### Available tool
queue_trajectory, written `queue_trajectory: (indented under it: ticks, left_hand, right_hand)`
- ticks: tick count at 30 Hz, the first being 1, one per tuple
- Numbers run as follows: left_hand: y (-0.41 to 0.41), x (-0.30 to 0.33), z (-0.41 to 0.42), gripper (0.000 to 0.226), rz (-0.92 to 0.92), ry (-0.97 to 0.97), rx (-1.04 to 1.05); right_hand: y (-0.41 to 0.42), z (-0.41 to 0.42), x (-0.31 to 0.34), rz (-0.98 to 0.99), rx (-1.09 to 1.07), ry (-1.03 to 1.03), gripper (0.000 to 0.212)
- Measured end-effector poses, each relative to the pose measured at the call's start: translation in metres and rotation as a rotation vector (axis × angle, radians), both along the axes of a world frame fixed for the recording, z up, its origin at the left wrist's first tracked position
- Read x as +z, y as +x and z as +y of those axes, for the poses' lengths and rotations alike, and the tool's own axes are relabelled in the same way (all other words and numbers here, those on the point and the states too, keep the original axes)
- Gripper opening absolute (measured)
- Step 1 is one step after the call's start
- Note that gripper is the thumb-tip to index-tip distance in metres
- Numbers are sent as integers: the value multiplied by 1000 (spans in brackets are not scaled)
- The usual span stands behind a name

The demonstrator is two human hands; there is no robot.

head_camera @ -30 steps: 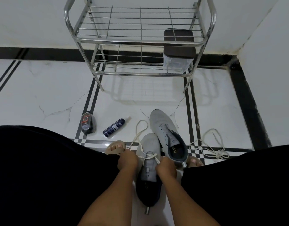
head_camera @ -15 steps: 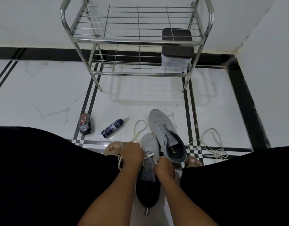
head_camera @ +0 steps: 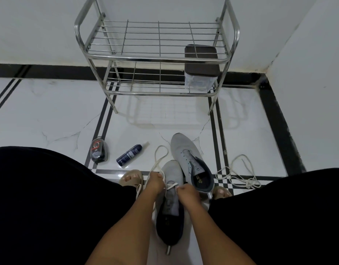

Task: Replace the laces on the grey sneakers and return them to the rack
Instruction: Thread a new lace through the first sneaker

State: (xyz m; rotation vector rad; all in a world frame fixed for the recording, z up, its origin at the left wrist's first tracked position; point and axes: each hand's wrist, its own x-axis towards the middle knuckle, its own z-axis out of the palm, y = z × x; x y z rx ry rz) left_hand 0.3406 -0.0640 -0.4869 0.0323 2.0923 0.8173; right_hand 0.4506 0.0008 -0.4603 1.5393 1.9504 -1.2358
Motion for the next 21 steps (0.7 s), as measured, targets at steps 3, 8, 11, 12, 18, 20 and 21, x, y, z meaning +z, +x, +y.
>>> queue_trajectory:
  ticks: [3,8,11,12,18,20,21]
  left_hand:
    - [4,-12,-6,13,4,-8,11]
    - [8,-13,-4,27,-82,16,-66]
    - [3,-13,0,30,-82,12,-86]
    - [2,-13,1,21,-84,-4,-97]
    - [2,16,9,31,-19,13,-170]
    - [0,44,17,31,10,143,-106]
    - [-3,56,21,29,31,204,-90]
  right_hand:
    - [1,-2,4,13,16,-6,33]
    - [9,0,12,2,21,2,37]
    - [9,0,15,-9,30,-4,34]
    - [9,0,16,-7,35,-2,34]
    - [3,4,21,96,-121,-23,25]
    - [-4,9,24,200,-273,-56,21]
    - [-8,12,32,266,-369,-86,20]
